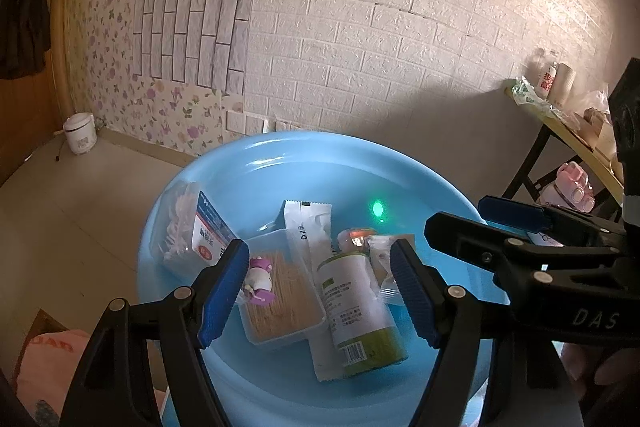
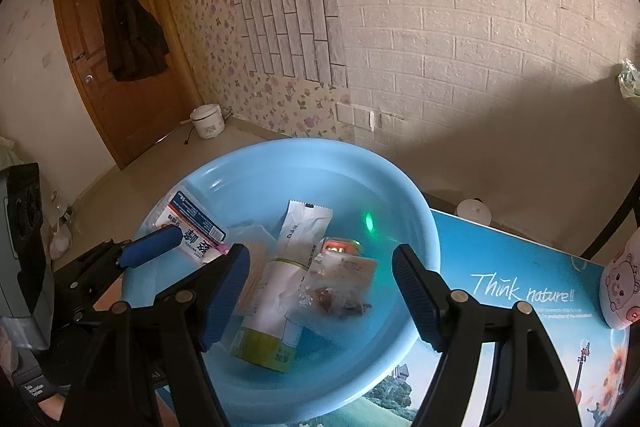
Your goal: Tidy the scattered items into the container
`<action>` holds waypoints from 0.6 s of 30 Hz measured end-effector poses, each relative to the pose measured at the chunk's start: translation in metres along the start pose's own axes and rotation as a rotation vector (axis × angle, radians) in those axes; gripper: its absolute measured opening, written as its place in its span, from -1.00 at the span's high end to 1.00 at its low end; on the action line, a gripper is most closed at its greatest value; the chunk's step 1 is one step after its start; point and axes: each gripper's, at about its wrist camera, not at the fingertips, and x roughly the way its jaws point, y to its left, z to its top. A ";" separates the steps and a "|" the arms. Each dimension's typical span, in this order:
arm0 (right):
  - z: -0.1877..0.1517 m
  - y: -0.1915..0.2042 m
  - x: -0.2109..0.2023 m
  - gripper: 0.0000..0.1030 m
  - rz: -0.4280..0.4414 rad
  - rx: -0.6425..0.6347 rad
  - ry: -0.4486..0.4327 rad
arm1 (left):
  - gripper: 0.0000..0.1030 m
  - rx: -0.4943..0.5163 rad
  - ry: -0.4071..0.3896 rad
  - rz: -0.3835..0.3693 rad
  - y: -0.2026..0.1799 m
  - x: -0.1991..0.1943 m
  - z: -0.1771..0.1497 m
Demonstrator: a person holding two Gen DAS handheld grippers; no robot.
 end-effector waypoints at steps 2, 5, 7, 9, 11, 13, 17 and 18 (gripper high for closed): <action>0.000 0.000 -0.002 -0.47 0.000 0.003 -0.001 | -0.38 0.001 0.000 0.005 -0.001 -0.002 0.001; 0.000 -0.001 -0.005 -0.47 0.001 0.007 -0.005 | -0.39 0.003 -0.001 0.009 -0.004 -0.005 0.002; 0.001 -0.002 -0.008 -0.47 -0.002 0.010 -0.006 | -0.43 0.002 0.004 0.016 -0.007 -0.006 0.002; 0.000 -0.005 -0.010 -0.47 -0.007 0.018 -0.001 | -0.47 -0.002 0.012 0.020 -0.010 -0.006 0.002; -0.001 -0.008 -0.014 -0.47 -0.011 0.031 0.002 | -0.50 0.000 0.016 0.014 -0.015 -0.008 0.002; -0.002 -0.012 -0.018 -0.46 -0.015 0.035 0.000 | -0.53 0.012 0.015 0.009 -0.022 -0.010 0.002; -0.005 -0.021 -0.029 -0.47 -0.024 0.048 -0.004 | -0.55 0.041 0.013 0.008 -0.038 -0.014 0.003; -0.006 -0.024 -0.032 -0.47 -0.026 0.053 -0.006 | -0.55 0.045 0.013 0.006 -0.041 -0.014 0.003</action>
